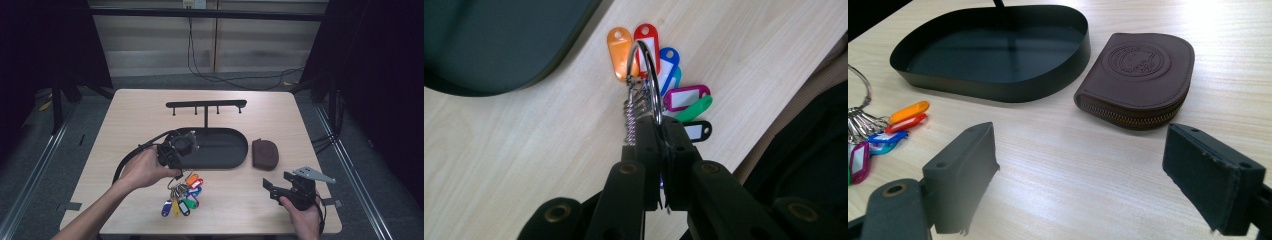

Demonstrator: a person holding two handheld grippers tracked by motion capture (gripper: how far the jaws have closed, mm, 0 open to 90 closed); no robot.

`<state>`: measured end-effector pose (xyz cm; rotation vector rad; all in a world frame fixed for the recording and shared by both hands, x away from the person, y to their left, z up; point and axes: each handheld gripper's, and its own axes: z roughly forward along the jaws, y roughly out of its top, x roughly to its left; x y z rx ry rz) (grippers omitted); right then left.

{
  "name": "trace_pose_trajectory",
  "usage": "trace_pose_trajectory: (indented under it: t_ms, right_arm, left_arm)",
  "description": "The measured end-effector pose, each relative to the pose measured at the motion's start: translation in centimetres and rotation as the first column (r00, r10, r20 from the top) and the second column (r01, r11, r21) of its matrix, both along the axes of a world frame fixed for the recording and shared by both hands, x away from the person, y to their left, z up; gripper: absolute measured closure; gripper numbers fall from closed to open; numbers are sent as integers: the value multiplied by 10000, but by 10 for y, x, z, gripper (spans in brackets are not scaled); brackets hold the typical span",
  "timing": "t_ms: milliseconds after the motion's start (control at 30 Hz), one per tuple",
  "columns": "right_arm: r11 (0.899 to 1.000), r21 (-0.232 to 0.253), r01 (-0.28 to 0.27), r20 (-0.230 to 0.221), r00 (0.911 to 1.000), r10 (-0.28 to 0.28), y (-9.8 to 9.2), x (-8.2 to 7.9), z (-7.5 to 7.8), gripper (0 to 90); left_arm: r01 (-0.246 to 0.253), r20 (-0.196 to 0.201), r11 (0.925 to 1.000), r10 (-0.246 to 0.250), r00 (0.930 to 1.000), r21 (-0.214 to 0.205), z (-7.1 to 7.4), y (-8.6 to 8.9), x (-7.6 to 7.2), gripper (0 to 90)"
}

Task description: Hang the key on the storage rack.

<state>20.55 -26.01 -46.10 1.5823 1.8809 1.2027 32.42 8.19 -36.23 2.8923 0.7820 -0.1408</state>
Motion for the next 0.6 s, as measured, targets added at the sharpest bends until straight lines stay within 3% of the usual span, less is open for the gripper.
trace_pose_trajectory:
  t_ms: [267, 400, 600]
  right_arm:
    - [10000, -30, -10, 5, 10000, 10, 0, 1, 0, 139]
    - [10000, -2, -26, -4, 10000, 26, 0, 0, 0, 139]
    - [10000, -54, -40, 14, 10000, 40, 0, 0, 0, 139]
  left_arm:
    - [-434, 262, 9990, 438, 9987, -131, 17, 8, 4, 878]
    - [-404, 553, 9988, 420, 9976, -289, 27, 11, 5, 878]
    - [-288, 493, 9988, 308, 9983, -406, 35, 12, 4, 878]
